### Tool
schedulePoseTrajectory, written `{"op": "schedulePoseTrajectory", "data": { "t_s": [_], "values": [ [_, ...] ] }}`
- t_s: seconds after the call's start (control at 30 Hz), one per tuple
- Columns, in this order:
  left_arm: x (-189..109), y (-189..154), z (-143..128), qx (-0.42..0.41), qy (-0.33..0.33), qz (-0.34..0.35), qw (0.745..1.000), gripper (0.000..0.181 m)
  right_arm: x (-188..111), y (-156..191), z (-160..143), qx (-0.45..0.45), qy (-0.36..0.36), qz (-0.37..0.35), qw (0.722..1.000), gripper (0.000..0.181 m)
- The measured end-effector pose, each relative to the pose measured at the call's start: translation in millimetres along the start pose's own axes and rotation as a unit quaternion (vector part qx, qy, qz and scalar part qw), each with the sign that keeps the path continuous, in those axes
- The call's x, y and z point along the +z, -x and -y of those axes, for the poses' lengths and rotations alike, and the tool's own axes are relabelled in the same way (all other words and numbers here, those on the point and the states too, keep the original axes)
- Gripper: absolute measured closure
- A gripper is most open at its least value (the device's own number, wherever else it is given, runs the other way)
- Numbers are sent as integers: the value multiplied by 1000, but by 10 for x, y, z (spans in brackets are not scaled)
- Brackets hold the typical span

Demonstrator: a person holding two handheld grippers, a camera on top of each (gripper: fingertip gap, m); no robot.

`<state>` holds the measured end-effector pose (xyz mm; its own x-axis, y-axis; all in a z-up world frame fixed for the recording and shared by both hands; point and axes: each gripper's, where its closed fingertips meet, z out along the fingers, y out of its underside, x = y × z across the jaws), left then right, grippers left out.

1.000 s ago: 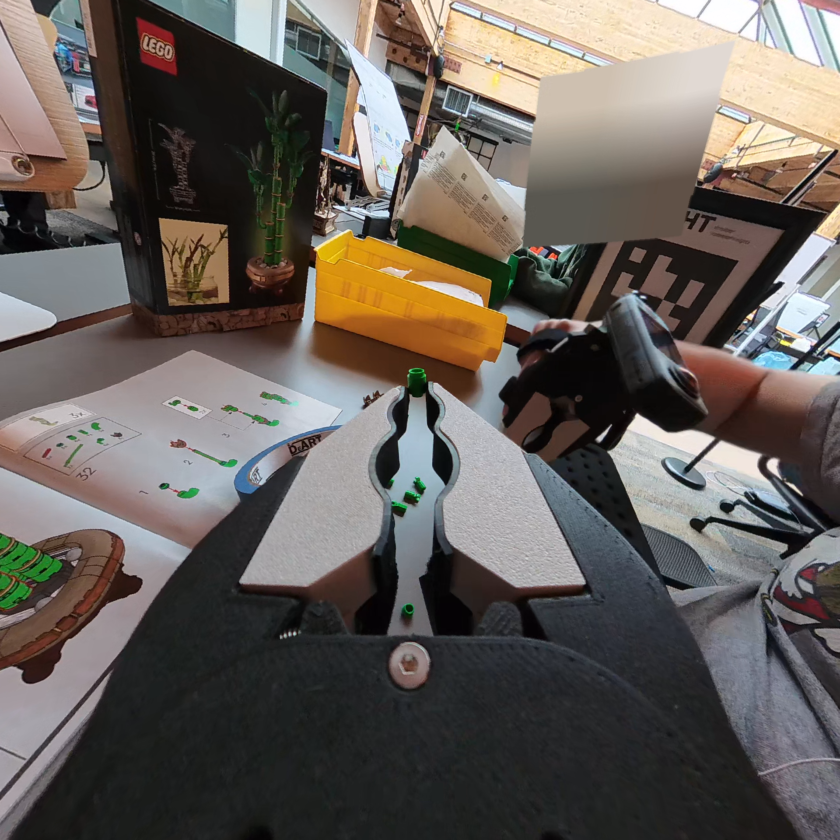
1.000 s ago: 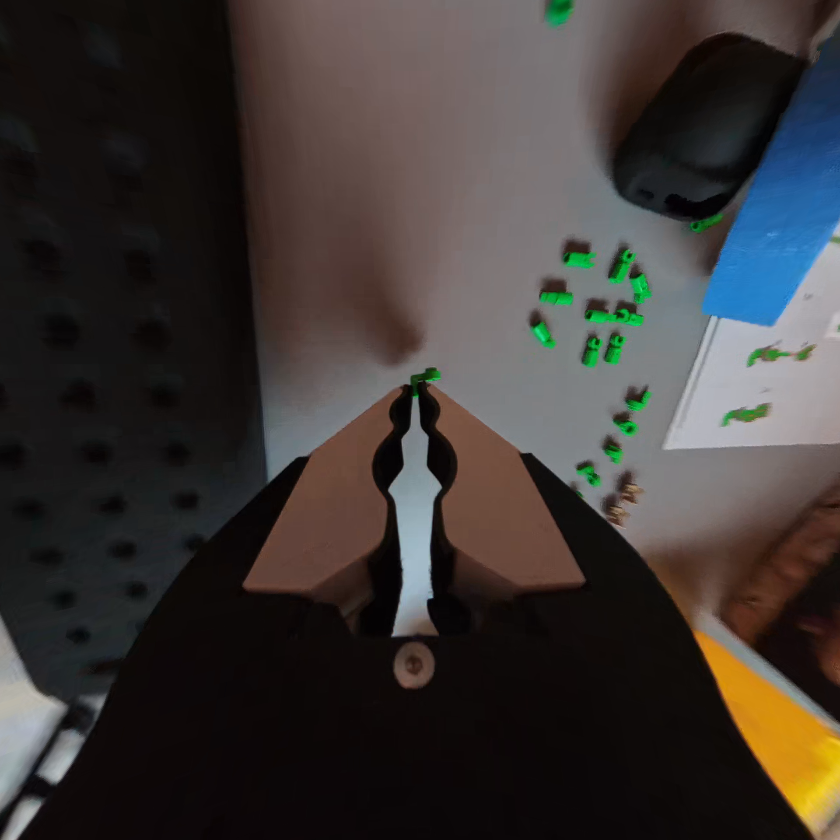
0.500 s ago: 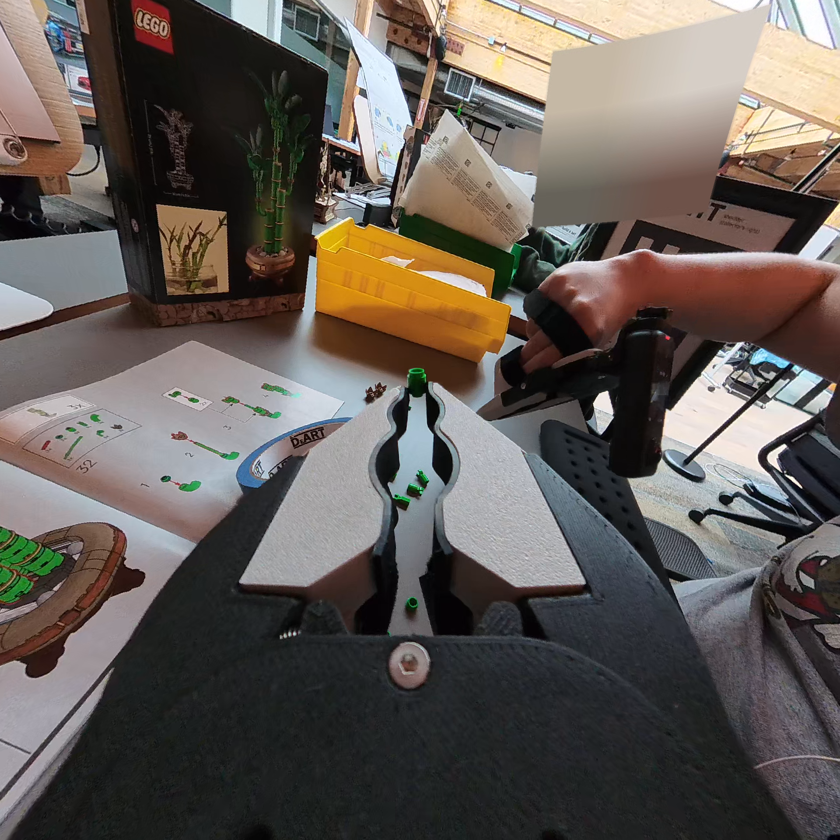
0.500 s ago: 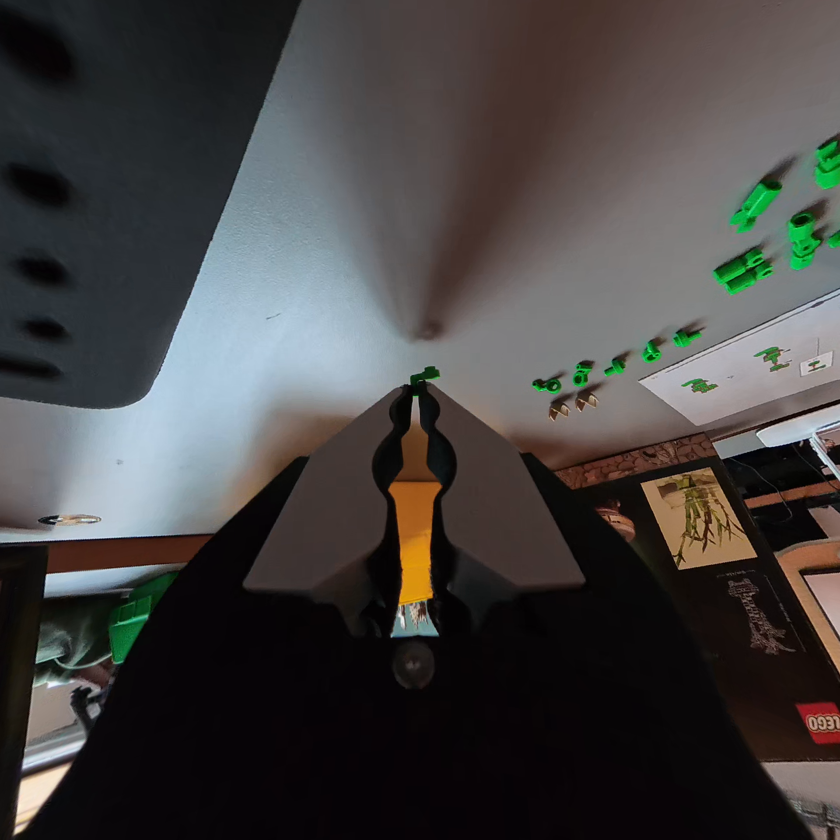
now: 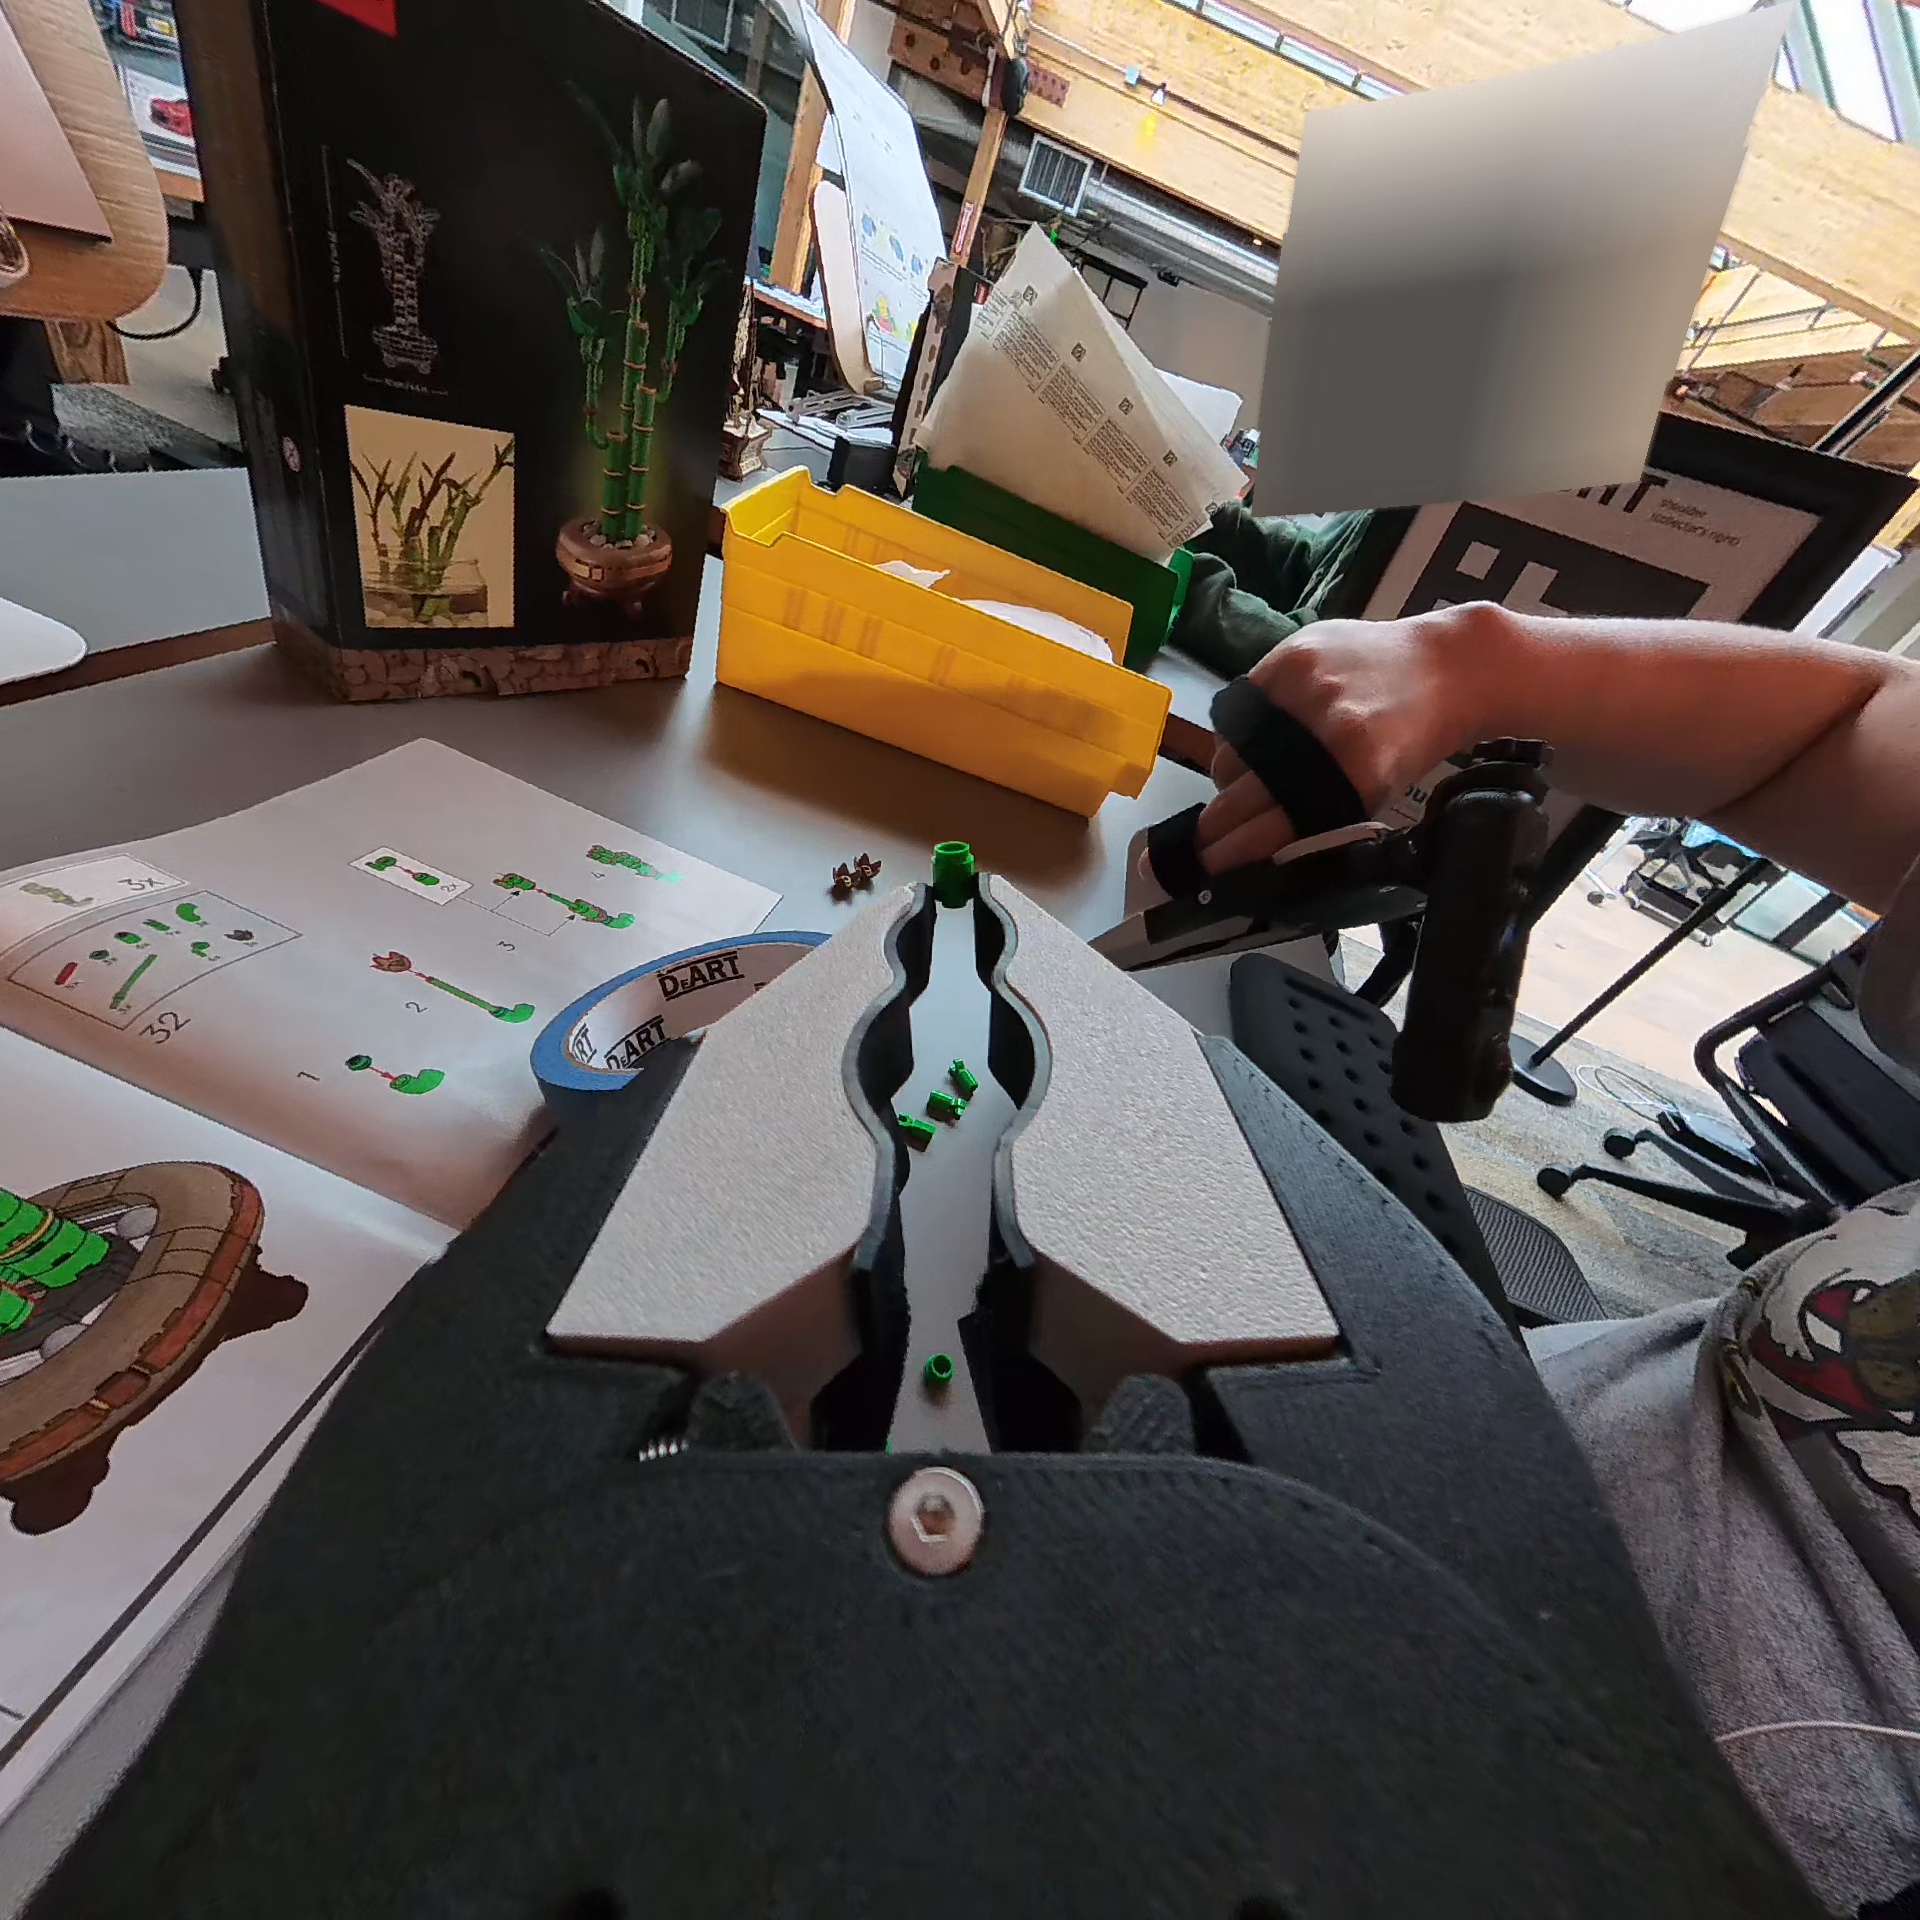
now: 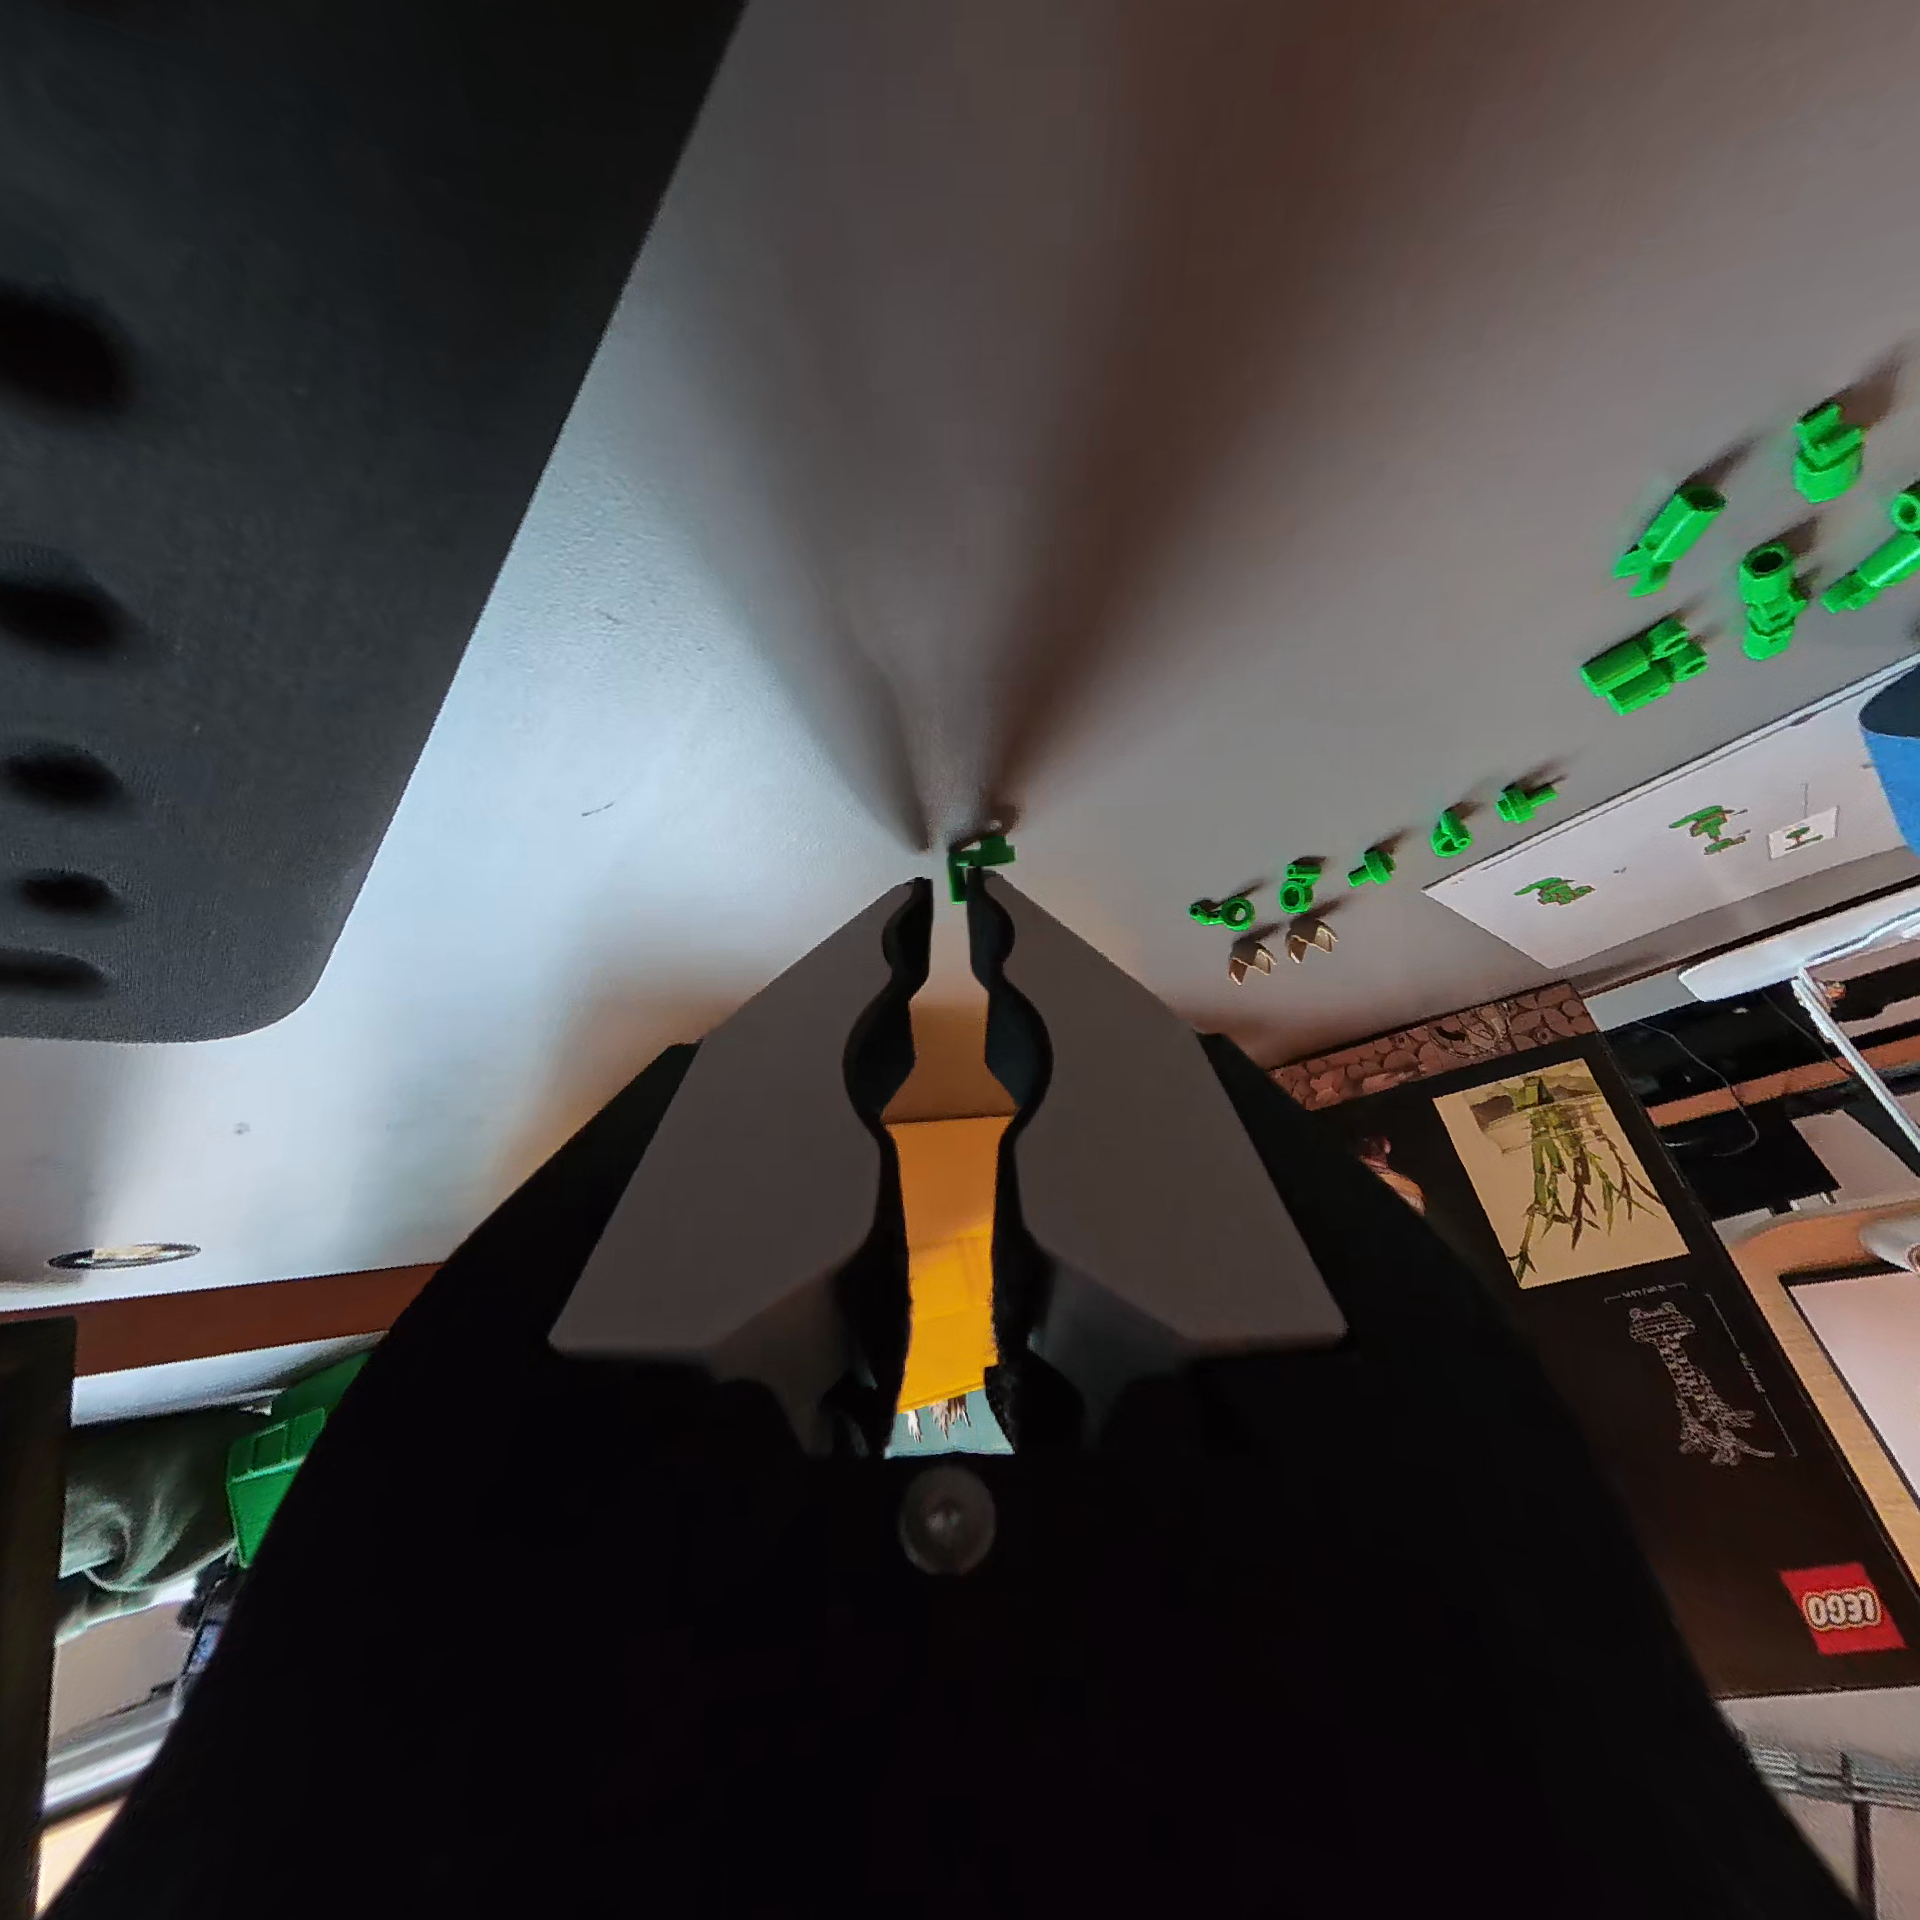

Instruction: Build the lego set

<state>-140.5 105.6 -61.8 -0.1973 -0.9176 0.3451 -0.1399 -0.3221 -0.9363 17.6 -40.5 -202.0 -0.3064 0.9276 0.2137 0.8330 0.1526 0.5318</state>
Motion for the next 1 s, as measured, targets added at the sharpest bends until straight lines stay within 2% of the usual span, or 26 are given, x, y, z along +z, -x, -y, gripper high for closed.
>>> {"op": "schedulePoseTrajectory", "data": {
  "t_s": [0.2, 0.27, 0.33, 0.4, 0.47, 0.53, 0.6, 0.83, 1.0],
  "values": [
    [15, -6, -22, -3, 5, -2, 1000, 176, -39, 8, -46, 43, -14, -14, 999, 169],
    [19, -10, -27, -4, 7, -2, 1000, 176, -85, 0, -65, 94, -40, -17, 995, 169],
    [17, -20, -22, -3, 7, -3, 1000, 176, -153, -40, -89, 189, -94, -24, 977, 169],
    [12, -32, -8, -2, 5, -3, 1000, 176, -234, -77, -91, 311, -188, -18, 932, 169],
    [13, -43, 2, -3, 3, -6, 1000, 176, -300, -104, -97, 406, -294, -9, 865, 169],
    [26, -52, -4, -4, 4, -8, 1000, 176, -312, -91, -80, 455, -380, 12, 805, 168],
    [44, -52, -33, -5, 9, -9, 1000, 176, -246, -62, -57, 467, -418, 26, 779, 163],
    [51, -39, -75, -4, 20, -4, 1000, 176, -73, -84, 13, 476, -460, 59, 747, 166],
    [67, -7, -107, -10, 26, -2, 1000, 176, -31, -72, 28, 473, -467, 59, 745, 168]
  ]
}}
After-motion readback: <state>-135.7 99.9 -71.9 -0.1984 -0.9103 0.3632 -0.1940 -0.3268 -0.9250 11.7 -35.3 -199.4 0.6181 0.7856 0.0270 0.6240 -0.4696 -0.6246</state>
